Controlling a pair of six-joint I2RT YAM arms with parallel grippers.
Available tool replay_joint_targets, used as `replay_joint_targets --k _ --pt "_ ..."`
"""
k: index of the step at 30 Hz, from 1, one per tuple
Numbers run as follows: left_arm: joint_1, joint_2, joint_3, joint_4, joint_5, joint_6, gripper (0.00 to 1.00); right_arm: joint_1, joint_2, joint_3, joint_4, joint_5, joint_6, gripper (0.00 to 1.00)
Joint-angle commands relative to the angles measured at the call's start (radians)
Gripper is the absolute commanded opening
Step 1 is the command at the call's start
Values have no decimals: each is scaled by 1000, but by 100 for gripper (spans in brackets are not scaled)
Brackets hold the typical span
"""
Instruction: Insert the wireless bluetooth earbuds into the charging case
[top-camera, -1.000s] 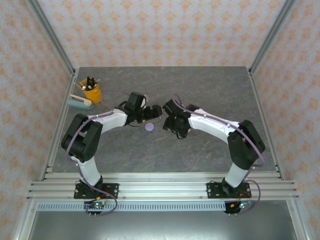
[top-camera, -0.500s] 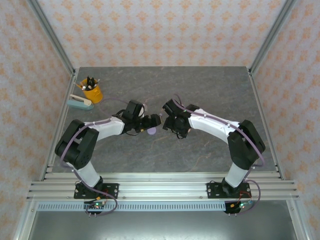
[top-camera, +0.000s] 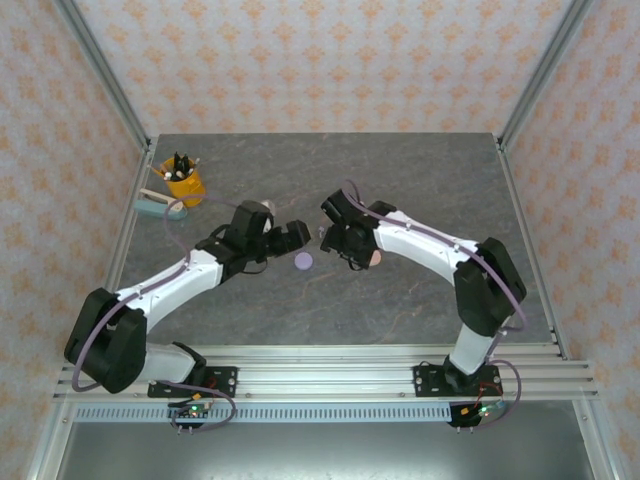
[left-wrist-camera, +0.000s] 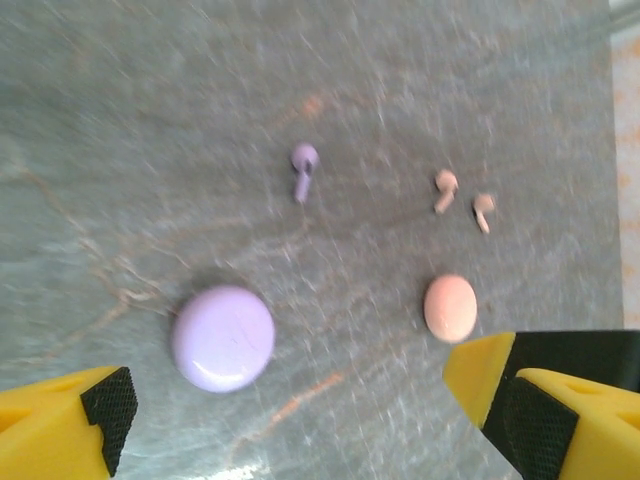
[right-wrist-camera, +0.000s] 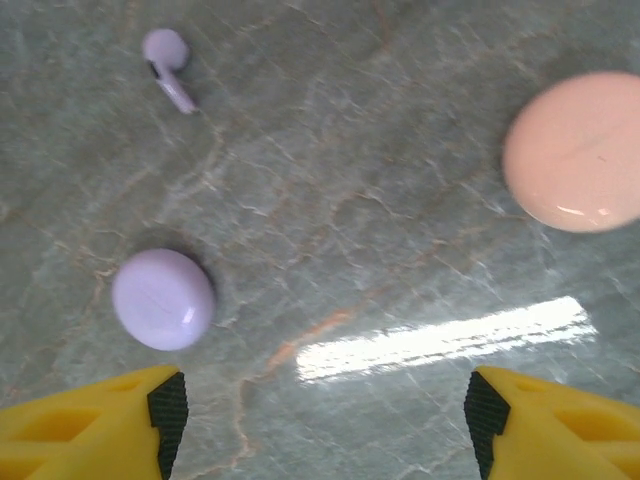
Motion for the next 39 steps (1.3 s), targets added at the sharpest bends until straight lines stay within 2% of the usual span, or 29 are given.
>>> replay_joint_targets --k 1,7,12,29,33,39 --pt "61 0 56 -104 -108 -3 97 32 94 104 -65 27 72 78" --pt "213 32 108 -202 -169 -36 98 91 274 304 -152 21 250 80" --pt "296 62 100 -197 -133 -78 98 128 381 446 -235 27 371 81" --pt "313 81 29 -109 -83 -106 98 135 573 653 -354 43 411 81" --pt "315 94 26 -96 -68 -109 98 134 617 695 -373 37 384 80" --pt "316 98 18 -86 -52 -111 98 125 627 670 -355 7 304 76"
